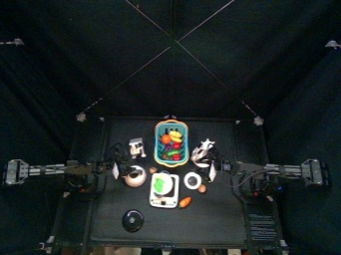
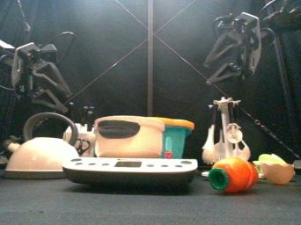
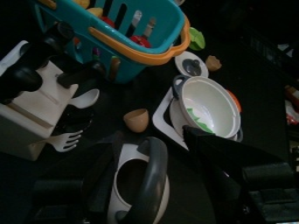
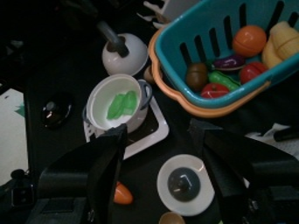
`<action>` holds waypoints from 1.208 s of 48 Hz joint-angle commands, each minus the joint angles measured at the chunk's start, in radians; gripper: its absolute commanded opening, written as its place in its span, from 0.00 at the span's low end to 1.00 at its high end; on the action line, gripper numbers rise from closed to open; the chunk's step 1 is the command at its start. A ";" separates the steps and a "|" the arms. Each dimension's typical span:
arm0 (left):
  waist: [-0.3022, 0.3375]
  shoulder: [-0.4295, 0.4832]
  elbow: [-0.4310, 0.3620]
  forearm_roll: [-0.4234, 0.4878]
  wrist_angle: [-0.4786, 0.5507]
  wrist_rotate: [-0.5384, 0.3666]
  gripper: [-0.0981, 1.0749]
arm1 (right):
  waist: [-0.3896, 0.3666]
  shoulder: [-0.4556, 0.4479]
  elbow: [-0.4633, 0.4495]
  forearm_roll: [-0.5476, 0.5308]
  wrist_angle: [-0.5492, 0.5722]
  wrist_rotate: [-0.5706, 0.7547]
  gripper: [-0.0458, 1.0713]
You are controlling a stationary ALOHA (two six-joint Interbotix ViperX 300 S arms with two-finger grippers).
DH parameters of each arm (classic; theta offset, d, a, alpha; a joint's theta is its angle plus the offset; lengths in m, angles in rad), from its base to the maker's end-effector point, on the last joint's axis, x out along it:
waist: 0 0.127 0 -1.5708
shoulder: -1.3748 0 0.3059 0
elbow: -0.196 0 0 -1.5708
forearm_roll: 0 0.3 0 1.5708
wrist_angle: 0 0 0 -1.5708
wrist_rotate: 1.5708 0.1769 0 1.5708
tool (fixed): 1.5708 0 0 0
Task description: Grab pot
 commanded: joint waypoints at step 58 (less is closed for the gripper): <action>-0.018 0.020 0.026 0.000 -0.114 0.002 0.87 | 0.109 0.327 -0.098 -0.196 -0.057 0.738 0.86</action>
